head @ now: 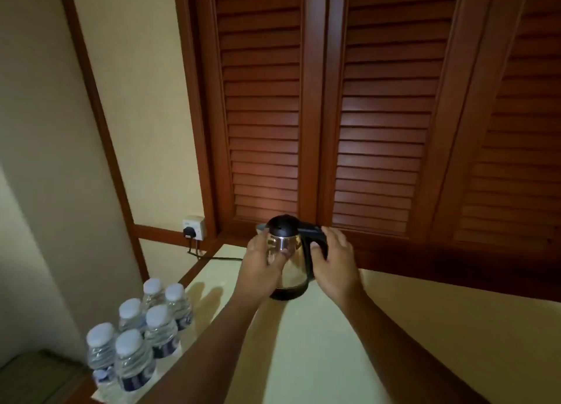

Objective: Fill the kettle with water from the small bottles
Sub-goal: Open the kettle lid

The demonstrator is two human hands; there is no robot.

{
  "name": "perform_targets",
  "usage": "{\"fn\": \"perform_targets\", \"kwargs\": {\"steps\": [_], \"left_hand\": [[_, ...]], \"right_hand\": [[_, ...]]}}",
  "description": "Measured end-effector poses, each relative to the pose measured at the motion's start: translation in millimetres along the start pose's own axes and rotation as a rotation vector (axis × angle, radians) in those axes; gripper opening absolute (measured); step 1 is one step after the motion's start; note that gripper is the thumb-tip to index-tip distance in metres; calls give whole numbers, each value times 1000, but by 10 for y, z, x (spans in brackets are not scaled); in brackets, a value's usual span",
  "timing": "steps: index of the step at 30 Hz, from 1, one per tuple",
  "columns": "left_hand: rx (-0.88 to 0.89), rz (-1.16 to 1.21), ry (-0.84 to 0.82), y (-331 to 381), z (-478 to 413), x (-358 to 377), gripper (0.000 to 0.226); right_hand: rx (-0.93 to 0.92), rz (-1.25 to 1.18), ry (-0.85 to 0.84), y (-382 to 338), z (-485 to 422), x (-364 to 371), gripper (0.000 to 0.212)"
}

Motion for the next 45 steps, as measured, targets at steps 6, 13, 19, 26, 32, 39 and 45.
{"fn": "perform_targets", "kwargs": {"steps": [6,13,19,26,32,39,45], "left_hand": [[-310,188,-53,-476,-177,56,116],[-268,412,-129,-873,-281,234,124],[-260,483,-152,-1042,-324,323,103],[-201,449,-101,-920,-401,243,88],[-115,472,-91,-595,-388,100,92],[-116,498,-126,-285,218,15,87],[-169,456,-176,-178,890,10,88]], "right_hand": [[157,-112,37,160,-292,154,52],[249,-113,-43,345,-473,393,58],[263,-83,63,367,-521,460,47],[147,-19,158,318,-458,347,38],[54,-62,241,96,-293,58,34],[64,-13,293,175,346,-217,36],[168,-30,235,438,998,-320,39]]}}
Point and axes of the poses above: each hand's wrist, its own z-axis away from the middle knuckle, its own x-axis out of the palm, y = z × x, the point moved 1 cm from there along -z, towards the middle knuckle, and after that the axes turned 12 degrees about x, right-handed, at the moved point
